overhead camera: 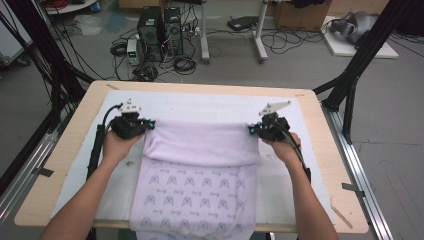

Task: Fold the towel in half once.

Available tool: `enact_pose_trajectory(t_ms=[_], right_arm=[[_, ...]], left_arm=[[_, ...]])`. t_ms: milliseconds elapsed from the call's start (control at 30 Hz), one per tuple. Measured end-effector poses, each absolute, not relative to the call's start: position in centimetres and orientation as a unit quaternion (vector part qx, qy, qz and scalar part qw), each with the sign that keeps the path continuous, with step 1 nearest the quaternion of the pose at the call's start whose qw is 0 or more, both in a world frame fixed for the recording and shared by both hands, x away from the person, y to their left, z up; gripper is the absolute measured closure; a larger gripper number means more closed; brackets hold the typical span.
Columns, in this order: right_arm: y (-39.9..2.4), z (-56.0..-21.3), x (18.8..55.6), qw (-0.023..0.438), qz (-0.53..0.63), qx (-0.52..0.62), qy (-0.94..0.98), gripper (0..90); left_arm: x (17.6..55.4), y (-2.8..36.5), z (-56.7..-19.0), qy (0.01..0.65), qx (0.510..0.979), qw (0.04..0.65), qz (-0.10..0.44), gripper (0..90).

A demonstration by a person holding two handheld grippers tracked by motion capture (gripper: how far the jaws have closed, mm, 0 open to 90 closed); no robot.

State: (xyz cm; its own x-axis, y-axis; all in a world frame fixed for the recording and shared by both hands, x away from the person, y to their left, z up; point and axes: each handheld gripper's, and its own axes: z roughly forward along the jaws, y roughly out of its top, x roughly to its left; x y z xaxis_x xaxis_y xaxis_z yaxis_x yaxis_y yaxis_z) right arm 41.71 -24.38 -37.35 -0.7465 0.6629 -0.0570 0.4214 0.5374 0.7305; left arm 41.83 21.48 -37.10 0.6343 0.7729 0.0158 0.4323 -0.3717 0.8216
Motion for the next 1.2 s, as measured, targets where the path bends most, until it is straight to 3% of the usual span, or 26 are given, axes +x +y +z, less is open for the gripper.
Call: enact_pose_trajectory(t_ms=[167, 267, 333, 400, 533, 767, 933, 1000, 1067, 1133, 1200], right_arm=[[-24.4, -32.8, 44.9, 0.192, 0.372, 0.317, 0.851, 84.8], [-24.3, -31.3, 45.9, 0.197, 0.38, 0.314, 0.848, 80.5], [-24.5, -31.9, 46.3, 0.189, 0.383, 0.326, 0.844, 62.6], [-24.7, -33.2, 46.2, 0.175, 0.381, 0.342, 0.841, 58.8], [-25.1, -35.8, 45.4, 0.133, 0.371, 0.356, 0.847, 51.1], [-24.5, -38.6, 42.7, 0.115, 0.393, 0.341, 0.846, 48.3], [-23.9, -40.3, 41.4, 0.102, 0.39, 0.335, 0.852, 47.5], [-23.7, -41.1, 41.1, 0.097, 0.383, 0.337, 0.855, 47.6], [-23.8, -41.8, 40.9, 0.092, 0.376, 0.343, 0.856, 49.9], [-23.9, -42.4, 40.7, 0.077, 0.373, 0.34, 0.86, 59.6], [-23.9, -42.9, 40.5, 0.074, 0.369, 0.331, 0.865, 73.8]], left_arm=[[45.1, 21.2, -32.2, 0.376, 0.792, 0.416, 0.242, 85.2], [46.0, 21.2, -31.6, 0.382, 0.792, 0.407, 0.246, 82.4], [46.3, 21.5, -32.6, 0.399, 0.797, 0.388, 0.235, 62.8], [46.0, 22.1, -34.0, 0.41, 0.795, 0.386, 0.226, 51.0], [44.7, 23.1, -36.4, 0.409, 0.802, 0.392, 0.191, 49.7], [42.5, 22.5, -39.0, 0.379, 0.814, 0.415, 0.146, 48.5], [42.2, 21.6, -41.0, 0.371, 0.835, 0.389, 0.12, 48.3], [42.3, 21.5, -41.7, 0.372, 0.844, 0.373, 0.103, 49.0], [42.2, 21.3, -42.1, 0.36, 0.855, 0.36, 0.098, 63.8], [42.0, 21.1, -42.2, 0.347, 0.862, 0.356, 0.098, 80.9], [41.7, 21.3, -42.0, 0.345, 0.857, 0.366, 0.111, 84.5]])
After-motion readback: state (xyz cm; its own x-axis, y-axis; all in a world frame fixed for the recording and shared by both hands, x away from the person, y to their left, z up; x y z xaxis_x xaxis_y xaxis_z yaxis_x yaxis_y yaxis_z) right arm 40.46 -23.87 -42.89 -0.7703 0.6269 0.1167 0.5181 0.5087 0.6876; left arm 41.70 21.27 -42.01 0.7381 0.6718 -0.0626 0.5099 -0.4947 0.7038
